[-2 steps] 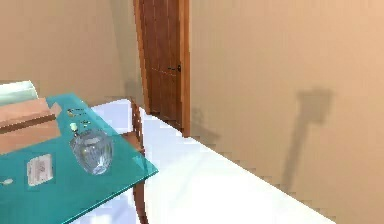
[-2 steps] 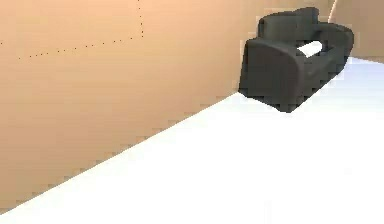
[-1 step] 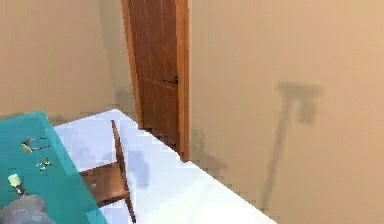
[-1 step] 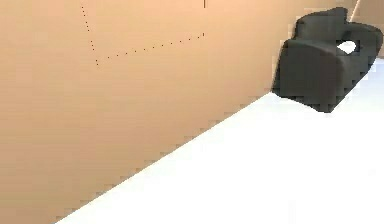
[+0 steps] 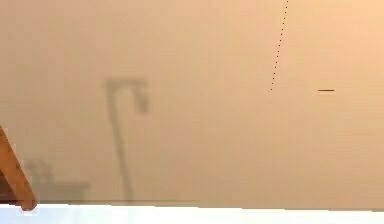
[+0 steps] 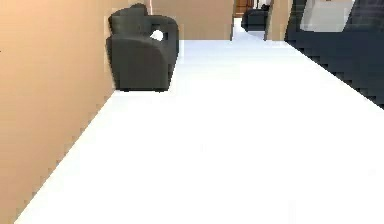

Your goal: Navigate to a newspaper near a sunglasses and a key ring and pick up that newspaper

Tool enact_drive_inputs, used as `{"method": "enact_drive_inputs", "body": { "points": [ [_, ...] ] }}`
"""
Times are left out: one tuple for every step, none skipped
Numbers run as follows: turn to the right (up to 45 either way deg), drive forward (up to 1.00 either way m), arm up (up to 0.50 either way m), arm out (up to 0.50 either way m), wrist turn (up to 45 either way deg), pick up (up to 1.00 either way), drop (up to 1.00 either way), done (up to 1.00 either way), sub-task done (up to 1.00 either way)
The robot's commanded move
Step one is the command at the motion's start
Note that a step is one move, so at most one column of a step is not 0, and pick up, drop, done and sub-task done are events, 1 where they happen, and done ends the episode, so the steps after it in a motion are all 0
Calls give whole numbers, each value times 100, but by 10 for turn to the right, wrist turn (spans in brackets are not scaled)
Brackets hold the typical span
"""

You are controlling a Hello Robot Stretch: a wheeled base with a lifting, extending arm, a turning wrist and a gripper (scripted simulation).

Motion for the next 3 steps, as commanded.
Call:
{"method": "enact_drive_inputs", "body": {
  "points": [
    [450,0,0,0,0,0,0,0,0],
    [450,0,0,0,0,0,0,0,0],
    [0,5,0,0,0,0,0,0,0]
  ]
}}
